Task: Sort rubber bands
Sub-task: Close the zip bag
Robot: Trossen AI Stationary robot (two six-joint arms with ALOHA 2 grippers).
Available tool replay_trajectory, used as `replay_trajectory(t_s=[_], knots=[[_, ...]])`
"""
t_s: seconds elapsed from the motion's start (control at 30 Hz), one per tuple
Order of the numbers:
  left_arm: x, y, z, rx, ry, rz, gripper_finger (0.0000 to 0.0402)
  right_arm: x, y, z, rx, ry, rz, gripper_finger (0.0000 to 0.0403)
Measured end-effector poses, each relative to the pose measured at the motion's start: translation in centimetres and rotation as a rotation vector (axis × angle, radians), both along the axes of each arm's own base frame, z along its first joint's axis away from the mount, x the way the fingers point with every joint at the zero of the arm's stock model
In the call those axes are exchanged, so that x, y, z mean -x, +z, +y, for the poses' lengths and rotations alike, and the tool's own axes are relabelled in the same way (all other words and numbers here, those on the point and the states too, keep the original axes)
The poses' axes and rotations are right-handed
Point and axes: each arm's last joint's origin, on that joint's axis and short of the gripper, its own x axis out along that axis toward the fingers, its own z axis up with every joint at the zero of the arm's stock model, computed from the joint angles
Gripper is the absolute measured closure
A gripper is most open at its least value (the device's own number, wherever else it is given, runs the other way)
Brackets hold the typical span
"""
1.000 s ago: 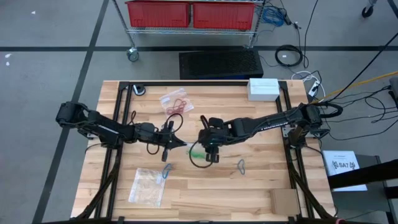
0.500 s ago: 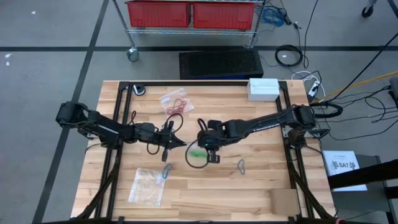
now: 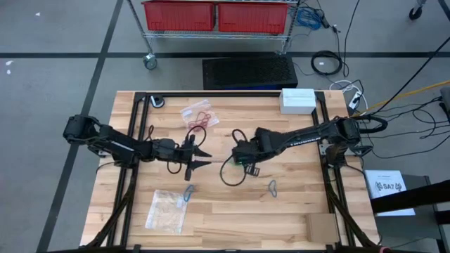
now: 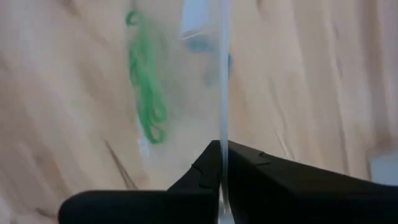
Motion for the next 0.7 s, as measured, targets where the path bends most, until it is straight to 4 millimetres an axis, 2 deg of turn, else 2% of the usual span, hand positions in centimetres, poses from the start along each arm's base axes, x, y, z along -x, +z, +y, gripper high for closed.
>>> replay_trajectory(t_s=[0.13, 0.33, 0.53, 0.7], knots=[[0.0, 0.0, 0.0, 0.000, 0.008, 0.000, 0.0240, 1.9, 0.5, -0.4, 0.027, -0.109, 0.035, 0.0402], [0.0, 0.0, 0.0, -0.003, 0.016, 0.000, 0.0219, 7.5, 0.5, -0.9, 0.043, -0.378, -0.050, 0.0403], [0.0, 0.0, 0.1, -0.014, 0.034, -0.001, 0.0218, 13.5, -2.4, -1.4, 0.043, -0.726, -0.147, 0.0403], [0.0, 0.0, 0.0, -0.037, 0.025, -0.003, 0.0219, 16.9, -5.6, -1.6, 0.067, -0.971, -0.158, 0.0403]])
